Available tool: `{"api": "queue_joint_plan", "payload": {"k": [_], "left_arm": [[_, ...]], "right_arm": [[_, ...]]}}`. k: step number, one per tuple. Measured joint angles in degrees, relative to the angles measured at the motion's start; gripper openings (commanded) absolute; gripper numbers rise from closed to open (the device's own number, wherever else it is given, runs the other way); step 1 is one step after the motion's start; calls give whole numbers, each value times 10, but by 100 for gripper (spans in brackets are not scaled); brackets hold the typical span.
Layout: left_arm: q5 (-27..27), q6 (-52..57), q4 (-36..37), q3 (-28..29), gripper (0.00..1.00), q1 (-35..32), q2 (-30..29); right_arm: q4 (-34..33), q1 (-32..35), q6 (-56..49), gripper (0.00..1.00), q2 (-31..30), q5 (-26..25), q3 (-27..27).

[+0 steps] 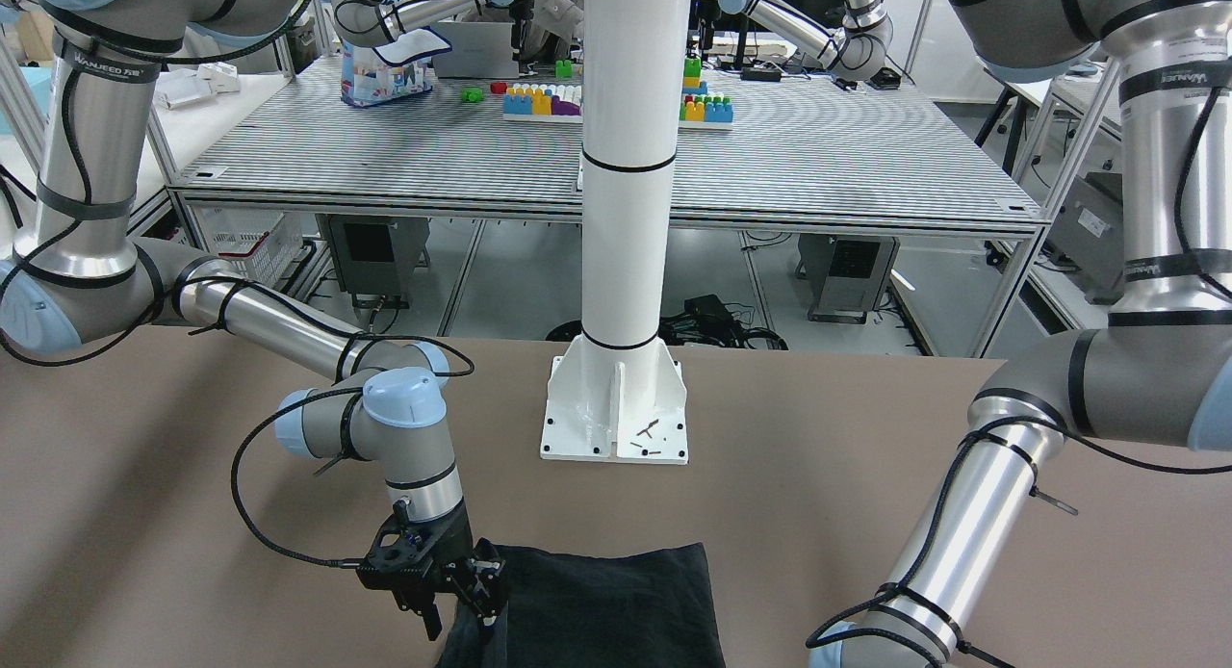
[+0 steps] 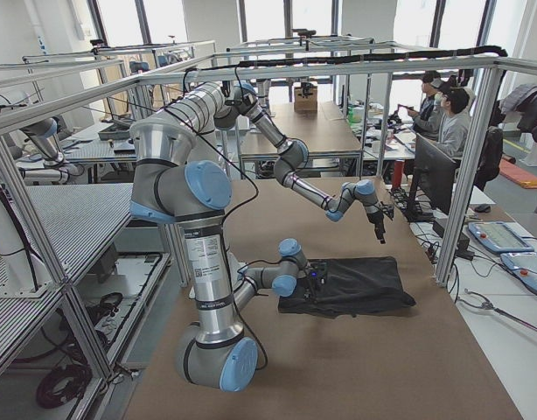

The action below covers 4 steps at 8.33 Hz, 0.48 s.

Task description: Fold clothes

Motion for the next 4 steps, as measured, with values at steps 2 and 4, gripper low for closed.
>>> {"api": "queue_joint_plan", "payload": {"k": [2, 4], "left_arm": [[0, 0, 0, 0, 100, 0, 1], [0, 0, 0, 0, 100, 0, 1]], "right_arm": [[-70, -24, -20, 89, 8, -3, 27], [-104, -87, -116, 69, 9, -61, 35]]}}
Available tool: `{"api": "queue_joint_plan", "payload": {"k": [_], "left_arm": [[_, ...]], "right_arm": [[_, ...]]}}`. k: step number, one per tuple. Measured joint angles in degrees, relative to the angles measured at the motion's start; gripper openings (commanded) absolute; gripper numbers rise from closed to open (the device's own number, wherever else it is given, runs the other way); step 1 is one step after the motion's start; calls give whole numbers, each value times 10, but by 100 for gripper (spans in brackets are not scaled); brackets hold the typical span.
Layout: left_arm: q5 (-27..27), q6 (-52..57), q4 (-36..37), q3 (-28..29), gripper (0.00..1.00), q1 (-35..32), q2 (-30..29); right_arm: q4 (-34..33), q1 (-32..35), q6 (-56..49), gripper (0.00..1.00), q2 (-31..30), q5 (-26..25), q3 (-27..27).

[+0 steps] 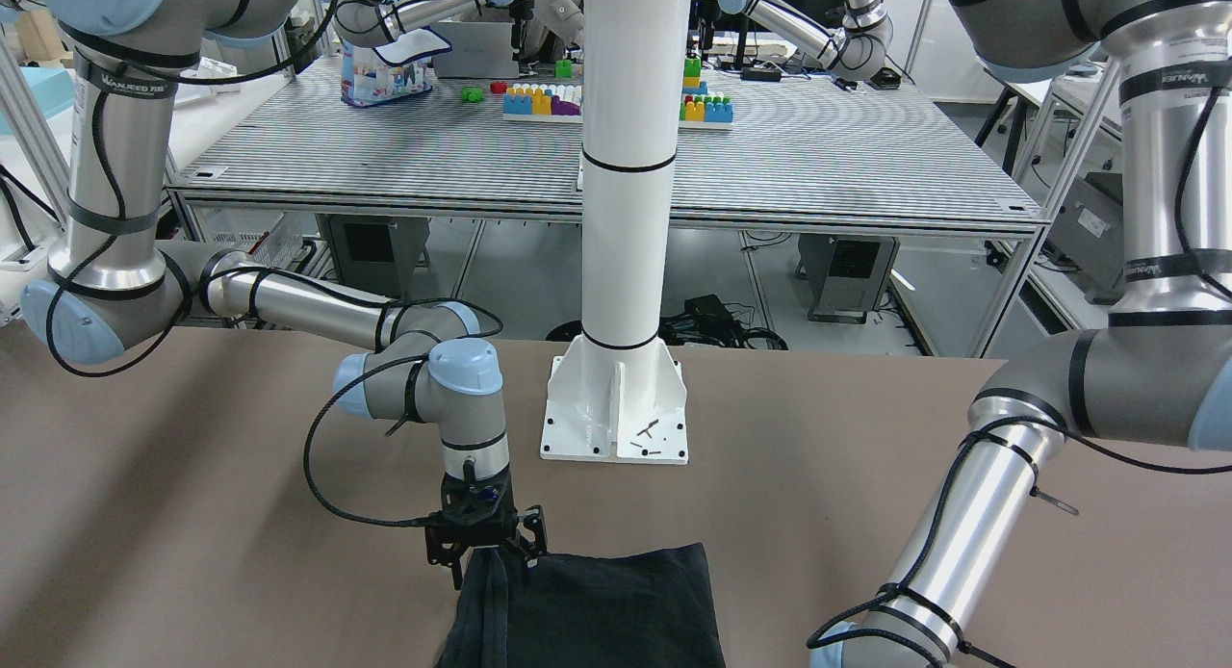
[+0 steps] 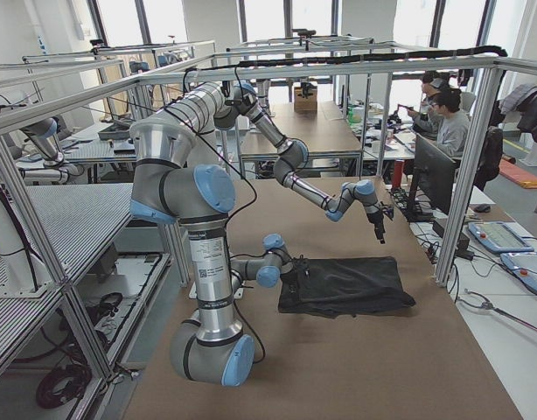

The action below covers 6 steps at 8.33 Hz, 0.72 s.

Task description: Fold clothes

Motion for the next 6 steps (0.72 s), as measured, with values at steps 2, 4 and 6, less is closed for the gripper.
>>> {"api": "queue_joint_plan", "payload": {"k": [2, 4, 6], "left_arm": [[1, 0, 0, 0, 100, 0, 1], [1, 0, 0, 0, 100, 0, 1], [2, 0, 0, 0, 100, 2, 1]], "right_arm": [[-18, -36, -100, 45, 0, -39, 0], [-28, -48, -190, 35, -2, -64, 0], [-30, -52, -230, 29, -4, -75, 0]]}}
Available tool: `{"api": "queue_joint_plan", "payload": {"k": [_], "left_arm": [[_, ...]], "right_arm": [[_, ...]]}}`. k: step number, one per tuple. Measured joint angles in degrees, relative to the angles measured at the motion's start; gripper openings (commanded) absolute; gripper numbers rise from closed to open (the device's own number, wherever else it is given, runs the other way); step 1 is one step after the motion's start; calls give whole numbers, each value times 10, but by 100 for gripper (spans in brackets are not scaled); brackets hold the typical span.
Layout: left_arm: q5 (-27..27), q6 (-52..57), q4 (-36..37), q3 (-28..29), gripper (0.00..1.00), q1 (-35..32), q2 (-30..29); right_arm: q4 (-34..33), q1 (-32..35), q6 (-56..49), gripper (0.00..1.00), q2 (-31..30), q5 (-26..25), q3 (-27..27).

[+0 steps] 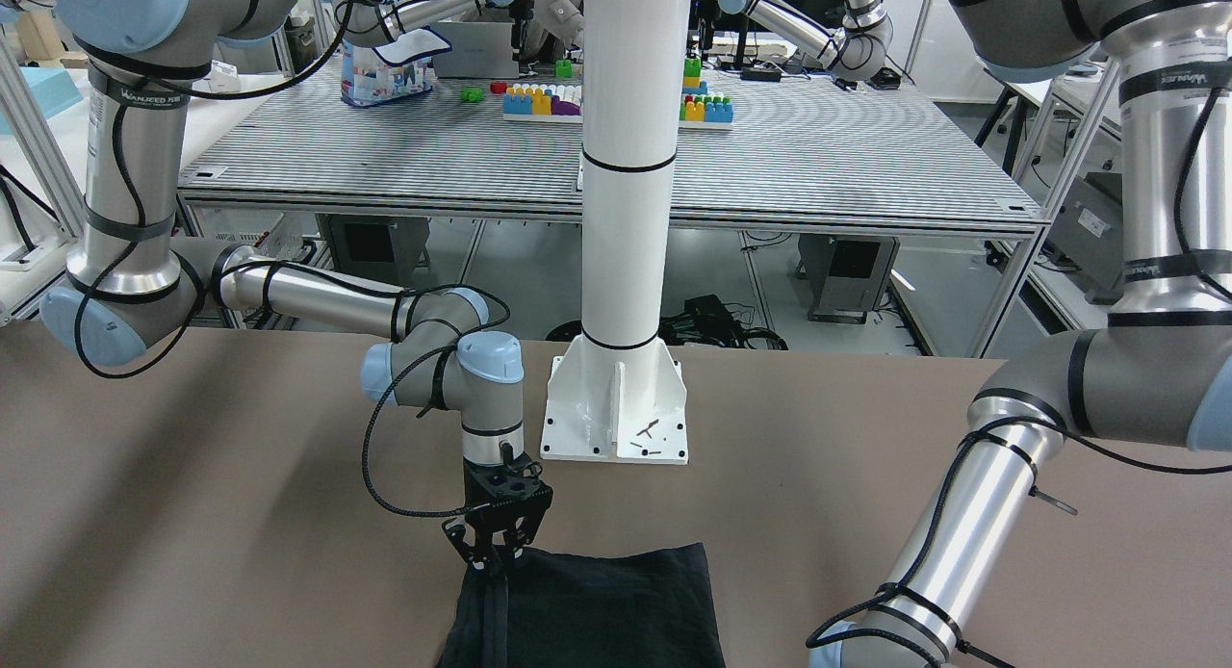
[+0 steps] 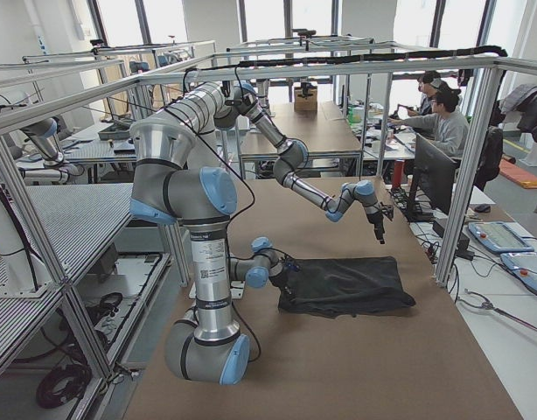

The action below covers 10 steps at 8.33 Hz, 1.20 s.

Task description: Fold clothes

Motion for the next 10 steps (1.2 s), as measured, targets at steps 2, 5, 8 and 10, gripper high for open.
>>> {"api": "queue_joint_plan", "payload": {"k": [2, 5, 8, 10], "left_arm": [[0, 0, 0, 0, 100, 1, 0], [1, 0, 0, 0, 100, 2, 1], [1, 0, -1, 0, 100, 4, 6], [2, 0, -1, 0, 100, 5, 7]], "right_arm": [[0, -1, -7, 18, 0, -7, 1], [0, -1, -9, 0, 1, -9, 2], [1, 1, -9, 0, 1, -9, 8], [1, 7, -8, 0, -10, -8, 20]]}}
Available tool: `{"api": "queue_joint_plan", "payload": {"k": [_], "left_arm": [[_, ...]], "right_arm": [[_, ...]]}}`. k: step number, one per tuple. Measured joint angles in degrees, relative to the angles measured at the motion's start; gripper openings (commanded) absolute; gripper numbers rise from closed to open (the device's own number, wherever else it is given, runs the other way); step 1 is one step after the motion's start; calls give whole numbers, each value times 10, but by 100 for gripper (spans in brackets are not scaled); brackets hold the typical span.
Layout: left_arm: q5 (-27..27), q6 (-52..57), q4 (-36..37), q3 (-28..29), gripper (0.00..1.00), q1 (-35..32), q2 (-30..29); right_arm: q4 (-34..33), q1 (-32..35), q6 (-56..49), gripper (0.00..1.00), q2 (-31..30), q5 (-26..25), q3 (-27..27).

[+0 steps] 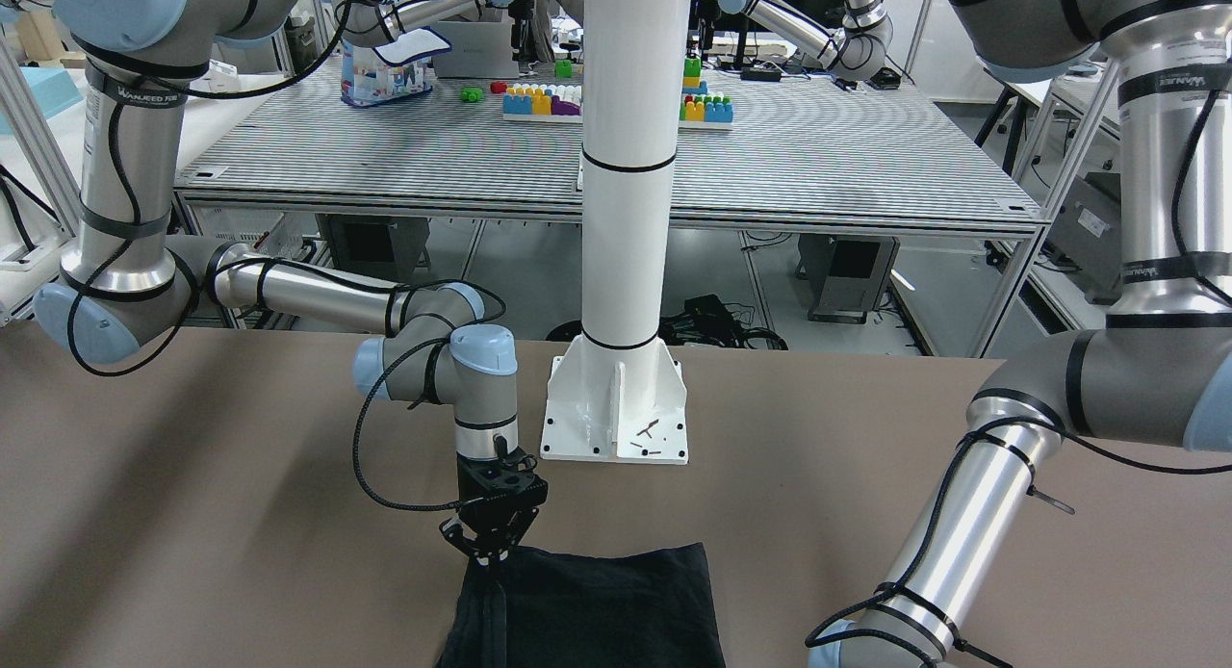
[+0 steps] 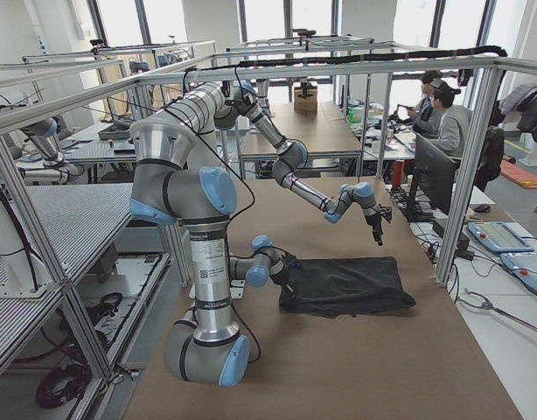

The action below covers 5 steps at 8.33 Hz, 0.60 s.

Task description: Fold clothes

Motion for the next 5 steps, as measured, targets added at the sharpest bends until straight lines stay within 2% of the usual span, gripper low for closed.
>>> {"api": "queue_joint_plan", "payload": {"k": [2, 4, 5], "left_arm": [[0, 0, -1, 0, 100, 1, 1], [1, -6, -1, -3, 100, 1, 3], [1, -7, -1, -4, 100, 1, 5]], "right_arm": [[2, 2, 12, 0, -37, 1, 27], [4, -6, 67, 0, -81, 0, 54], [4, -21, 113, 31, -92, -4, 58]]}}
